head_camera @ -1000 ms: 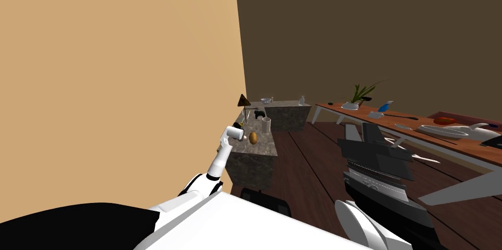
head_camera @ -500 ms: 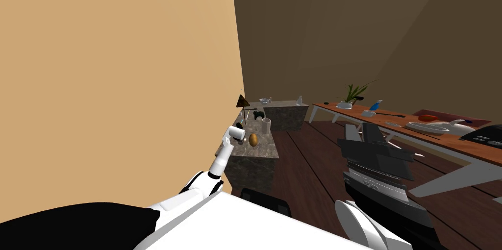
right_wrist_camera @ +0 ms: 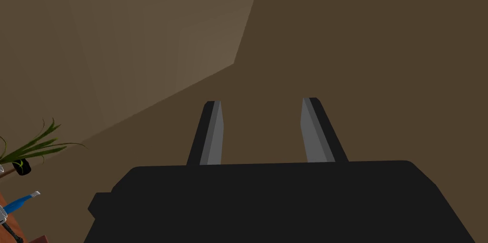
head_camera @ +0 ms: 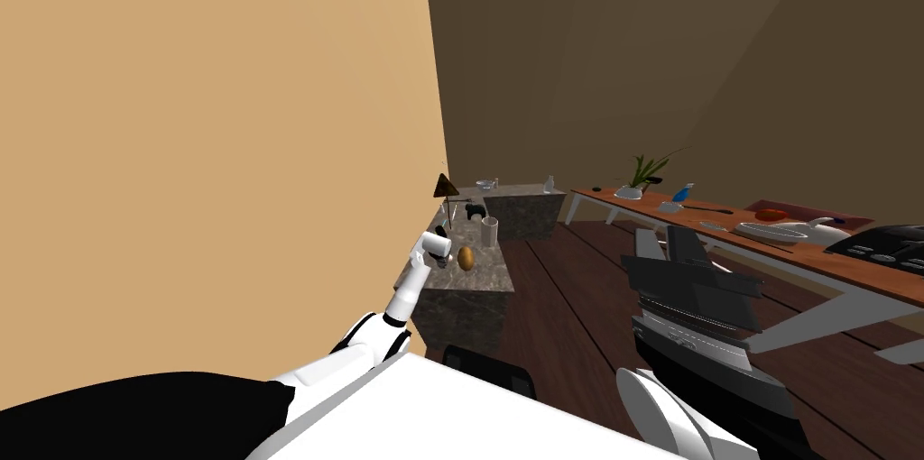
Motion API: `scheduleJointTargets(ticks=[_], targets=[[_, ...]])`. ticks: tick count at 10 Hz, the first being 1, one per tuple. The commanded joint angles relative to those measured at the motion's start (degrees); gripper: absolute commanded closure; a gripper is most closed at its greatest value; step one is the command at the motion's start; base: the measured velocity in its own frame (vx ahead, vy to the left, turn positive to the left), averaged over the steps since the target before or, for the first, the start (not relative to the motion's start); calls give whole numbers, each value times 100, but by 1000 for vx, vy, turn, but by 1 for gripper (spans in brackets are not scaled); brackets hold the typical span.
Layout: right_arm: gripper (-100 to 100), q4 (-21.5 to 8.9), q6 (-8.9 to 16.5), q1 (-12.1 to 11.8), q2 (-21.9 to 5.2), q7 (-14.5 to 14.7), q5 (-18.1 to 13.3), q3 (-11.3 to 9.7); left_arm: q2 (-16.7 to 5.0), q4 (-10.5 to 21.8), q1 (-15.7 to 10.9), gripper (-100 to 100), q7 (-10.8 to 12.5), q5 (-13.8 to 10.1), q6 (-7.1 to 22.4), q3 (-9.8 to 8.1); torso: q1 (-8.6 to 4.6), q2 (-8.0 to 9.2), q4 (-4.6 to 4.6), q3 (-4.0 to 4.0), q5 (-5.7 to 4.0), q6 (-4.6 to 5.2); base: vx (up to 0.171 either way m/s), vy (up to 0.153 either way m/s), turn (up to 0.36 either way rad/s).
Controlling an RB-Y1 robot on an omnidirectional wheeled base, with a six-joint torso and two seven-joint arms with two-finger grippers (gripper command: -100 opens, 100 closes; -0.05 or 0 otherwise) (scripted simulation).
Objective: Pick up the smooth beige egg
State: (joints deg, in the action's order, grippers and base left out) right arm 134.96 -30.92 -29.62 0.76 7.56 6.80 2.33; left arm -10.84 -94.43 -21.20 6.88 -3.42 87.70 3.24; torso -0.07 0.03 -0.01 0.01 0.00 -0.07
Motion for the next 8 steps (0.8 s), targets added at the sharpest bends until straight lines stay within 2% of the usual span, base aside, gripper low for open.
scheduleJointTargets(ticks=[1, 8], targets=[[0, 0, 0, 0, 0, 0, 0, 0, -70, 284, -86, -100, -40, -48, -194, -104, 0, 0, 0, 0, 0, 0, -37, -30, -88], [0, 0, 0, 0, 0, 0, 0, 0, -340, 1294, -414, -100, -179, -234, -815, -494, 0, 2, -2, 0, 1, -1, -43, -20, -75]])
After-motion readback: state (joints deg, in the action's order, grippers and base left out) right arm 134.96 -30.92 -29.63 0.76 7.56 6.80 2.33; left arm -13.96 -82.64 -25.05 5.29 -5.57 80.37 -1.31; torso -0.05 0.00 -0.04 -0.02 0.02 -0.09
